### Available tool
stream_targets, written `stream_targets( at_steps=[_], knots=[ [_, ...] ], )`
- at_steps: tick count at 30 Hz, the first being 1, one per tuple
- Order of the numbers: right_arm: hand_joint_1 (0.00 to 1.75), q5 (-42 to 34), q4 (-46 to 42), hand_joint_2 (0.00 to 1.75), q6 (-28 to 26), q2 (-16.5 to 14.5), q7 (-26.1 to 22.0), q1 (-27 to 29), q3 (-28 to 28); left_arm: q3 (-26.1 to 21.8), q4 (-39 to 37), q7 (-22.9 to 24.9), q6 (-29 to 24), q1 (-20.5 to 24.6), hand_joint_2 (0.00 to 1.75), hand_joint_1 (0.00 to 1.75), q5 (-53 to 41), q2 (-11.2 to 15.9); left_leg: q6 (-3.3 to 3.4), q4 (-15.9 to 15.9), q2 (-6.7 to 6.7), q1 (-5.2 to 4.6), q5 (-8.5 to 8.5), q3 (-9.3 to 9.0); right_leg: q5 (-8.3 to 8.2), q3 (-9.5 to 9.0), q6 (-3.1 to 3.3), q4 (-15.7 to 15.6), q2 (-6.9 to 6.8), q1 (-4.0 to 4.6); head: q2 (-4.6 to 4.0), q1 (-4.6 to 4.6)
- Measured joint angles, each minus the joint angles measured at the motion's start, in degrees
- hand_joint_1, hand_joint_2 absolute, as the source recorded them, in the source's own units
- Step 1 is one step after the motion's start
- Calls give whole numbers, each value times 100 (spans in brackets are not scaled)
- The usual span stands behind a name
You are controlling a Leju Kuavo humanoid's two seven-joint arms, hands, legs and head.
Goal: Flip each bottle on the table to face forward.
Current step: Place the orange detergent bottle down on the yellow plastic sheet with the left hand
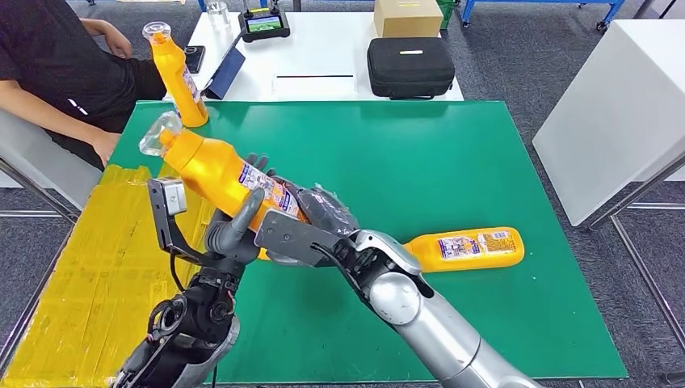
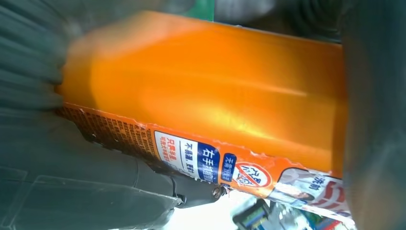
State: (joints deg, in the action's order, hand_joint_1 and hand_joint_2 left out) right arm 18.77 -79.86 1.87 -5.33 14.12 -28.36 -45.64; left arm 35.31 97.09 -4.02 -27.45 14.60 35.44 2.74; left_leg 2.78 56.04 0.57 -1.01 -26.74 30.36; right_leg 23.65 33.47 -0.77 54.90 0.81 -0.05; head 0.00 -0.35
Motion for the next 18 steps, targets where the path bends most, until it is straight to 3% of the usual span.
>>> stream_targets(
  at_steps=[8,9,10,12,13,14,18],
  knots=[
    [175,-77,91,175,-33,85,-37,-4,-110,-15,1,-265,-117,-171,175,175,81,29,0,0,0,-1,0,1,0,2,0,0,0,0,0,0],
    [157,-35,94,175,-65,92,-31,6,-113,-16,3,-296,-122,-182,175,175,95,32,0,0,0,-1,0,1,0,2,0,0,0,0,0,1],
    [113,32,94,175,-120,103,-22,20,-114,-21,17,-341,-124,-200,175,175,108,37,0,0,-1,-1,0,1,0,2,0,0,1,0,0,1],
    [26,215,94,87,-284,127,-3,61,-105,-52,93,-492,-125,-262,175,175,116,59,0,0,-6,-1,0,1,0,3,0,0,5,0,0,1],
    [0,312,93,44,-375,142,-3,90,-87,-89,165,-592,-129,-313,175,175,97,69,0,0,-8,0,0,1,0,4,0,0,8,0,0,-2],
    [0,413,90,0,-461,161,-8,135,-48,-161,275,-703,-139,-377,175,175,40,68,0,0,-8,0,-1,0,0,5,0,0,10,1,0,-2],
    [0,822,-53,0,-630,325,-9,556,376,-724,1066,-916,-226,-719,175,175,-630,-25,0,0,16,1,-1,10,2,6,1,0,-2,2,0,2]
  ],
)
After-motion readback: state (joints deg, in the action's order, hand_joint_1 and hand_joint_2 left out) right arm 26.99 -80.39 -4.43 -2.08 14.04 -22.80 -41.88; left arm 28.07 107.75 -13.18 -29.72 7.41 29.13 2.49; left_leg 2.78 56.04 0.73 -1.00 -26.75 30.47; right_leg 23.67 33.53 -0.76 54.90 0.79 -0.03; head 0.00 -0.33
